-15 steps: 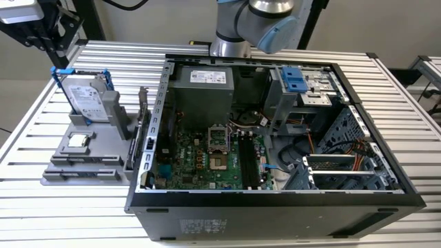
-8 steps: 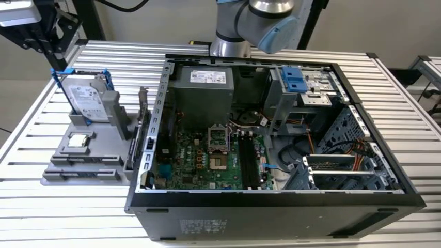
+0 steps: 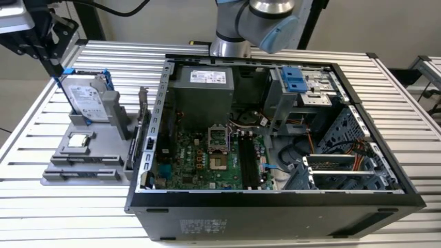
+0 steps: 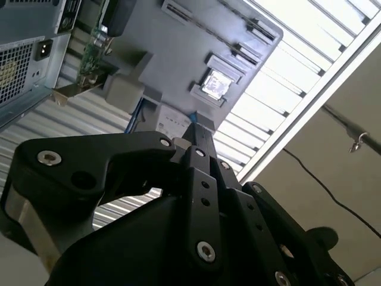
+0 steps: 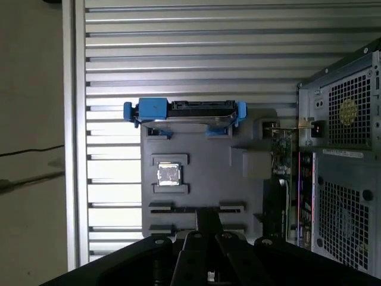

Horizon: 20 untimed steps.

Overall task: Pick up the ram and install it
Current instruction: 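Reach for the ram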

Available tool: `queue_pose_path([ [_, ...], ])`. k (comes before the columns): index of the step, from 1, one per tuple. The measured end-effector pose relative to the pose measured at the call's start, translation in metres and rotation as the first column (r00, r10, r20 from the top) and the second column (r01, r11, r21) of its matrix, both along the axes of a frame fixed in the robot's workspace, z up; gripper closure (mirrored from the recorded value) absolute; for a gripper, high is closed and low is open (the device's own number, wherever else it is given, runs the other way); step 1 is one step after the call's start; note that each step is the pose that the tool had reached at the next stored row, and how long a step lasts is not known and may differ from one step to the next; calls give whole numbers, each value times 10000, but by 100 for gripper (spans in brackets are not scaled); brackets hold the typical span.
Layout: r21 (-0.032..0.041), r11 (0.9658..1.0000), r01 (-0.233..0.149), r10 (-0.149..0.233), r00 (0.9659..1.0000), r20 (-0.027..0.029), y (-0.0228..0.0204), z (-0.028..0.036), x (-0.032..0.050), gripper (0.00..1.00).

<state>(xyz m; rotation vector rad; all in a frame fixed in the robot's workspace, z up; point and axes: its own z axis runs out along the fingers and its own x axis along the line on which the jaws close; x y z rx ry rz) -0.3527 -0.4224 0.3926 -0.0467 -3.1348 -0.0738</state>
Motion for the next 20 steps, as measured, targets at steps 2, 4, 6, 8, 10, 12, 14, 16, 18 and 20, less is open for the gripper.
queue_pose_path([
  [2,0,10000,0,0,10000,0,-36,0,0,100],
  [4,0,10000,0,0,10000,0,-70,0,0,100],
  [6,0,10000,0,0,10000,0,-101,0,0,100],
  [8,0,10000,0,0,10000,0,-134,0,0,100],
  [10,0,10000,0,0,10000,0,-168,0,0,100],
  [12,0,10000,0,0,10000,0,-205,0,0,100],
  [14,0,10000,-2,2,10000,0,-243,0,0,100],
  [16,0,10000,-2,2,10000,0,-283,0,0,100],
  [18,0,10000,-3,3,10000,0,-323,0,0,100],
  [20,0,10000,-4,4,10000,0,-361,0,0,100],
])
